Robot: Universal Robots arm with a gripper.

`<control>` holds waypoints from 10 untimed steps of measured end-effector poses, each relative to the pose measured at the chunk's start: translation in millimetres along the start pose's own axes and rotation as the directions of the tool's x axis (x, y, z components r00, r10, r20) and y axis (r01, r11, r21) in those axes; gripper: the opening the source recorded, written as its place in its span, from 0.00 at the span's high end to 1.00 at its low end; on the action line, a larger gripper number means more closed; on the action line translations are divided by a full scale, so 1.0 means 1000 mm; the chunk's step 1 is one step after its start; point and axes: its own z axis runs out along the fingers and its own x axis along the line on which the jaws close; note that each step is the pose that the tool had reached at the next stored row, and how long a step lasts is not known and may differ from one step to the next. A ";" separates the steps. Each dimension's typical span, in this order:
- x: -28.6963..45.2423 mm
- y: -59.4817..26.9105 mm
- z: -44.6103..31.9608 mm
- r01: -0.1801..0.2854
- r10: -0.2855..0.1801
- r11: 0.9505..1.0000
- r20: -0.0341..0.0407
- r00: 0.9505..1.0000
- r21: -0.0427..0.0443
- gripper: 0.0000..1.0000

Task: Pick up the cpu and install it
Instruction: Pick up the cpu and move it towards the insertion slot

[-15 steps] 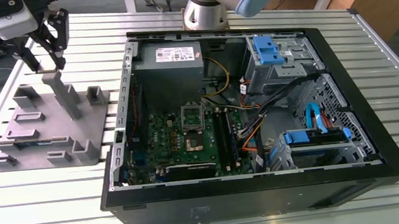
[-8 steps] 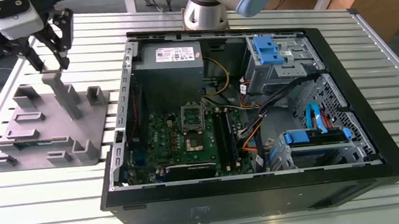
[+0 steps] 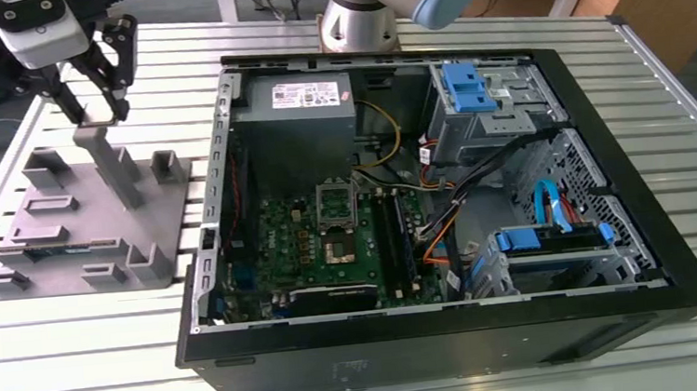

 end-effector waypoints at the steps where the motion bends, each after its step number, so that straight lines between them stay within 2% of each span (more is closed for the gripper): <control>1: -0.0007 0.0000 0.0001 0.000 0.000 1.000 0.000 1.000 0.000 0.53; 10: -0.0073 -0.0002 0.0002 0.000 0.000 1.000 0.000 1.000 0.000 0.53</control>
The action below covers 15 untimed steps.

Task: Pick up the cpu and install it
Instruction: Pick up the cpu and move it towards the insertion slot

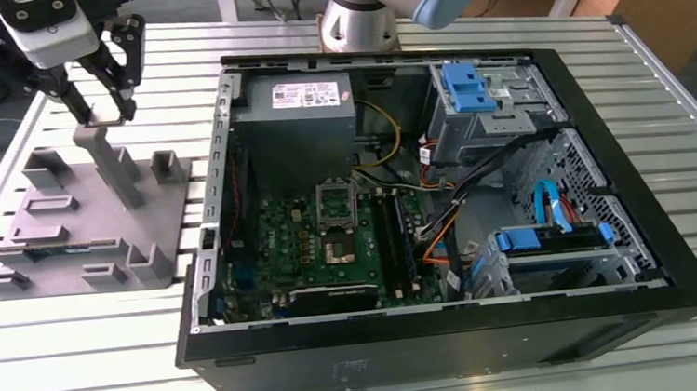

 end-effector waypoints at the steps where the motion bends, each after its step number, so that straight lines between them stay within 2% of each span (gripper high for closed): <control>1: -0.0007 0.0000 0.0001 0.000 0.000 1.000 0.000 1.000 0.000 0.53; 15: -0.0089 -0.0002 0.0002 0.000 0.000 1.000 0.000 1.000 0.000 0.53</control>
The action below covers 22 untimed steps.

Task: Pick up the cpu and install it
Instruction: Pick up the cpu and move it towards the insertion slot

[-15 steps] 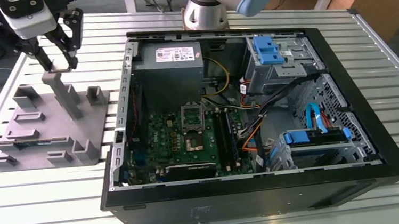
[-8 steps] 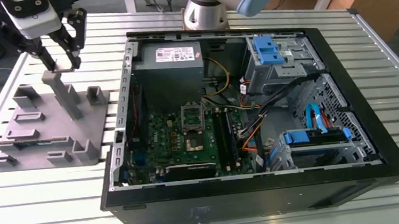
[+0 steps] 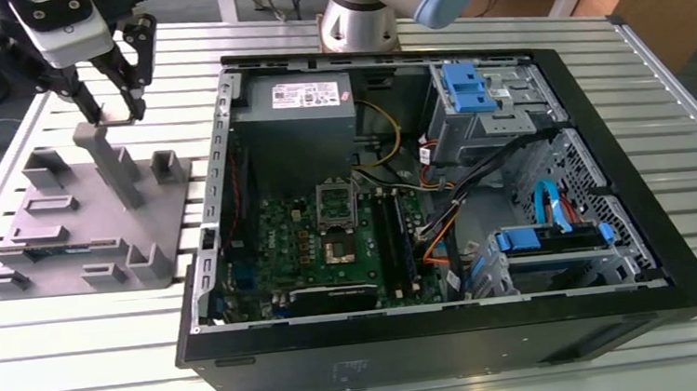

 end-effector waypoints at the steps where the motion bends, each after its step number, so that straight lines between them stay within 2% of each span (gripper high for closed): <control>1: -0.0002 0.0000 0.0000 0.000 0.000 1.000 0.000 1.000 0.000 0.53; 22: -0.0094 -0.0003 0.0002 0.000 0.000 1.000 0.000 1.000 0.000 0.53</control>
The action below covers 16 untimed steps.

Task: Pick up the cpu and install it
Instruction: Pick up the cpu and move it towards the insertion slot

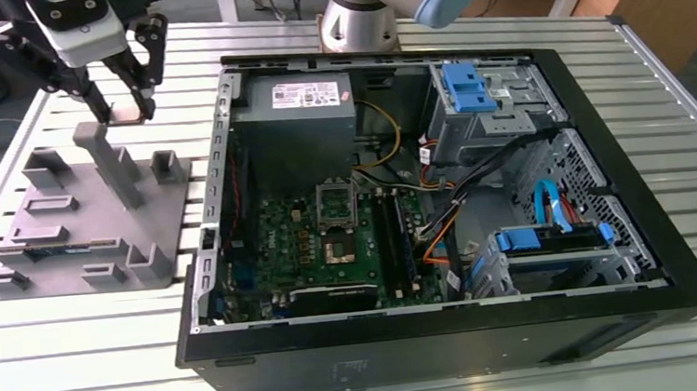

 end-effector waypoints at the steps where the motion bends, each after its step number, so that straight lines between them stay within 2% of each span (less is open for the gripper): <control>1: -0.0005 0.0000 0.0000 0.000 0.000 1.000 0.000 1.000 0.000 0.53; 16: -0.0083 -0.0002 0.0002 0.000 0.000 1.000 0.000 1.000 0.000 0.53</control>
